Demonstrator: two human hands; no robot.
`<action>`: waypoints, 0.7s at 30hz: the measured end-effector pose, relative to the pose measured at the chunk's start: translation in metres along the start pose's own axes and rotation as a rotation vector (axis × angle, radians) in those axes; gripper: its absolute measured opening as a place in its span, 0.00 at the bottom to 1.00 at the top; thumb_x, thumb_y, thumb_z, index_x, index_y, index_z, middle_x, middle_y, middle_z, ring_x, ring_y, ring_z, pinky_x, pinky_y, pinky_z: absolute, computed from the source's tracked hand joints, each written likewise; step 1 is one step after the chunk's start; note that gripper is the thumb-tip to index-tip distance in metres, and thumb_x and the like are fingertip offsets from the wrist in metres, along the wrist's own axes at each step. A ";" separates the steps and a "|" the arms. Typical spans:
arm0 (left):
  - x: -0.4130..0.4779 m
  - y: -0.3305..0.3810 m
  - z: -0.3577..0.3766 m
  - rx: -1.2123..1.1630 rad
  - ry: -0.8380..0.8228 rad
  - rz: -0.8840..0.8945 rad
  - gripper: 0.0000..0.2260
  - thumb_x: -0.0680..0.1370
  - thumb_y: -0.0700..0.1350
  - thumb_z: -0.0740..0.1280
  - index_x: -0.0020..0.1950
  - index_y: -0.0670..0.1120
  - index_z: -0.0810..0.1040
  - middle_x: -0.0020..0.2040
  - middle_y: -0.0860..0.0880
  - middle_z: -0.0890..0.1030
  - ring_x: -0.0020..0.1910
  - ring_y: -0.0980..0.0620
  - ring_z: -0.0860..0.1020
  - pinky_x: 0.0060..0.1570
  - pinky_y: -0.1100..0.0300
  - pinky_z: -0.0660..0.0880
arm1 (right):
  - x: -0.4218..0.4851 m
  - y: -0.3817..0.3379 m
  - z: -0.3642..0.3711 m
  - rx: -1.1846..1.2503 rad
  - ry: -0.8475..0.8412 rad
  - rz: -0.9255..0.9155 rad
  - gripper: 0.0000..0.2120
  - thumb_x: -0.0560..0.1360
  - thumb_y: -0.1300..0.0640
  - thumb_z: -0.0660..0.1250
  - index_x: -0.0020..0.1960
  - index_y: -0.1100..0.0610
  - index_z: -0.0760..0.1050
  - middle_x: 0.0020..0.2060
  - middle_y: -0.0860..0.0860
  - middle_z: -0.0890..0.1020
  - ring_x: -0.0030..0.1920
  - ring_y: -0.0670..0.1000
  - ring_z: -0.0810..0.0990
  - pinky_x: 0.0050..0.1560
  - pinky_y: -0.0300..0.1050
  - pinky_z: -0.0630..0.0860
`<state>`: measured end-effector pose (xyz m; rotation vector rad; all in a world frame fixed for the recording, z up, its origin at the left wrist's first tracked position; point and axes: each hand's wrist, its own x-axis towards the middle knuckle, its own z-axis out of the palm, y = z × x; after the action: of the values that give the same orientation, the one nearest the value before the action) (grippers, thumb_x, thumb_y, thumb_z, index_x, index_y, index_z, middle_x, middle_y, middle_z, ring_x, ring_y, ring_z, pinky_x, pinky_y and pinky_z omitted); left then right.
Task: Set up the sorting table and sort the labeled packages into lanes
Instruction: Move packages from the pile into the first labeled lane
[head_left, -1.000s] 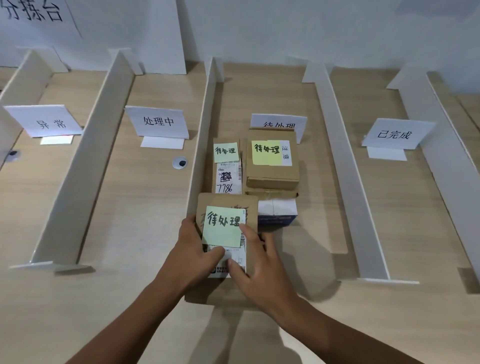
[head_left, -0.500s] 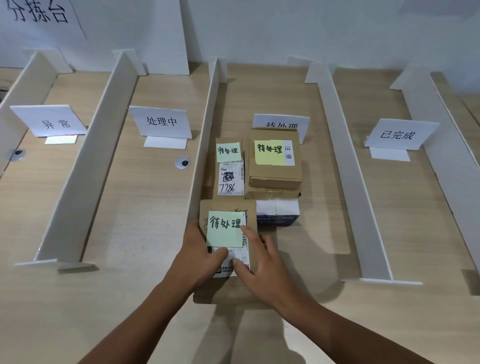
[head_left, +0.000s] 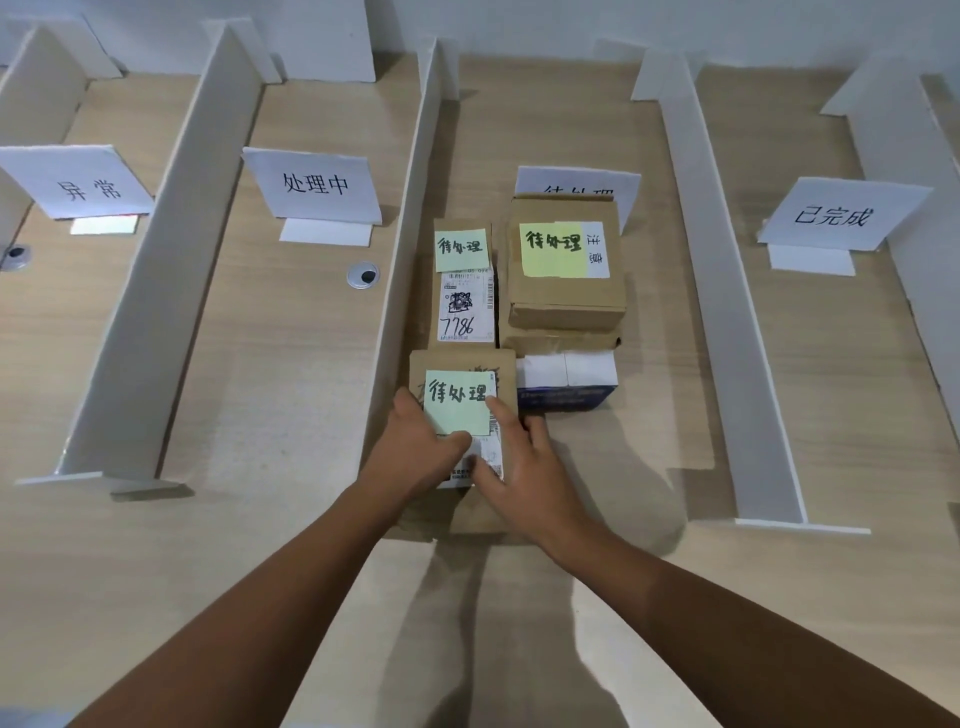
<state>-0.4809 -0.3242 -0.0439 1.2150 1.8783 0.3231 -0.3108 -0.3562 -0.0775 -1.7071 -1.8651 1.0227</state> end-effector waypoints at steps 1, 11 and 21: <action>-0.001 0.000 -0.001 0.004 -0.006 0.002 0.27 0.74 0.51 0.74 0.62 0.51 0.59 0.67 0.47 0.76 0.53 0.52 0.78 0.30 0.70 0.73 | -0.001 0.000 0.000 -0.005 0.000 0.000 0.33 0.78 0.45 0.67 0.78 0.37 0.54 0.63 0.52 0.67 0.62 0.53 0.77 0.57 0.45 0.79; -0.067 0.092 -0.013 0.399 0.177 0.712 0.33 0.79 0.53 0.68 0.80 0.42 0.61 0.78 0.42 0.65 0.77 0.42 0.60 0.76 0.48 0.59 | -0.070 -0.033 -0.112 -0.264 0.238 -0.049 0.31 0.79 0.36 0.55 0.80 0.44 0.59 0.76 0.51 0.63 0.74 0.54 0.64 0.68 0.52 0.70; -0.203 0.251 0.141 0.573 -0.101 1.180 0.42 0.75 0.75 0.53 0.83 0.55 0.52 0.83 0.52 0.53 0.82 0.43 0.46 0.79 0.46 0.45 | -0.268 0.048 -0.315 -0.495 0.634 0.238 0.30 0.81 0.41 0.62 0.79 0.49 0.63 0.77 0.57 0.65 0.76 0.58 0.62 0.73 0.56 0.65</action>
<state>-0.1840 -0.4019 0.1284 2.6005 0.9722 0.3215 -0.0061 -0.5414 0.1369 -2.2291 -1.5771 0.0268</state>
